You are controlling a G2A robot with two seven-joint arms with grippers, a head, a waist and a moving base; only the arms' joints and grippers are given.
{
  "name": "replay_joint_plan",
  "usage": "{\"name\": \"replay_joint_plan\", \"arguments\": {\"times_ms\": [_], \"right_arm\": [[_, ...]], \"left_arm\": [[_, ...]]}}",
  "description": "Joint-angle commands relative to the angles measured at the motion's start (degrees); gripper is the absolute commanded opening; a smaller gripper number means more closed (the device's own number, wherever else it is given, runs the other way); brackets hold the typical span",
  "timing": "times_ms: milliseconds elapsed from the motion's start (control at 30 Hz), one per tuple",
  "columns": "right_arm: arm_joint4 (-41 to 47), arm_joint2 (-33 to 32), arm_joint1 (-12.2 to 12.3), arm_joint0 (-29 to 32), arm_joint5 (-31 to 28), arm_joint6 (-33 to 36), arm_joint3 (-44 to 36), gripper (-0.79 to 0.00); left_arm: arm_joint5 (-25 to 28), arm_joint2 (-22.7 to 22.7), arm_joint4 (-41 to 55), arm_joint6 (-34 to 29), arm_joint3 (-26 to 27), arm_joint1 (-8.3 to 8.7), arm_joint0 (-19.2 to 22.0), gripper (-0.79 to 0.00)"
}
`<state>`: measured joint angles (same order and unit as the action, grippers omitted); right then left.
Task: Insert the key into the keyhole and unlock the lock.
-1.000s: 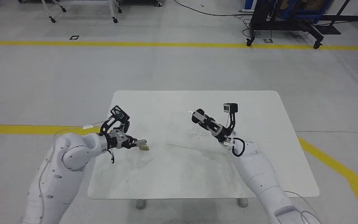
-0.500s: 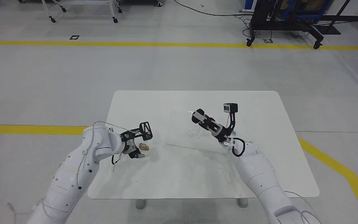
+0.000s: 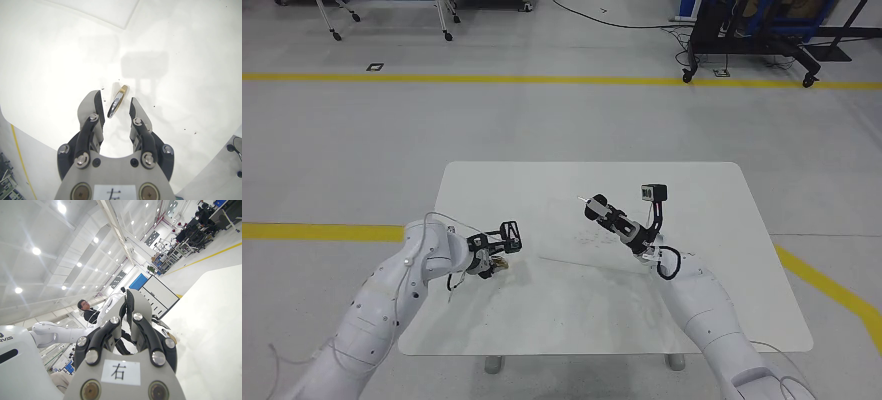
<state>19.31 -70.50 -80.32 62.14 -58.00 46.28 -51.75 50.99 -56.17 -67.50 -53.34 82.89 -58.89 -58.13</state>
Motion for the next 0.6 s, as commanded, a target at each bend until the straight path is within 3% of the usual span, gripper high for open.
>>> {"name": "replay_joint_plan", "arguments": {"times_ms": [0,67,567], "right_arm": [[0.0,0.0,0.0,0.0,0.0,0.0,0.0,-0.785],[0.0,0.0,0.0,0.0,0.0,0.0,0.0,-0.785],[0.0,0.0,0.0,0.0,0.0,0.0,0.0,-0.785]], "left_arm": [[-0.1,0.3,0.2,-0.1,-0.3,0.01,0.2,-0.730],[-0.2,0.5,0.6,-0.1,-0.5,0.03,0.4,-0.785],[-0.8,0.5,8.4,-0.7,-3.4,0.46,2.1,-0.785]]}}
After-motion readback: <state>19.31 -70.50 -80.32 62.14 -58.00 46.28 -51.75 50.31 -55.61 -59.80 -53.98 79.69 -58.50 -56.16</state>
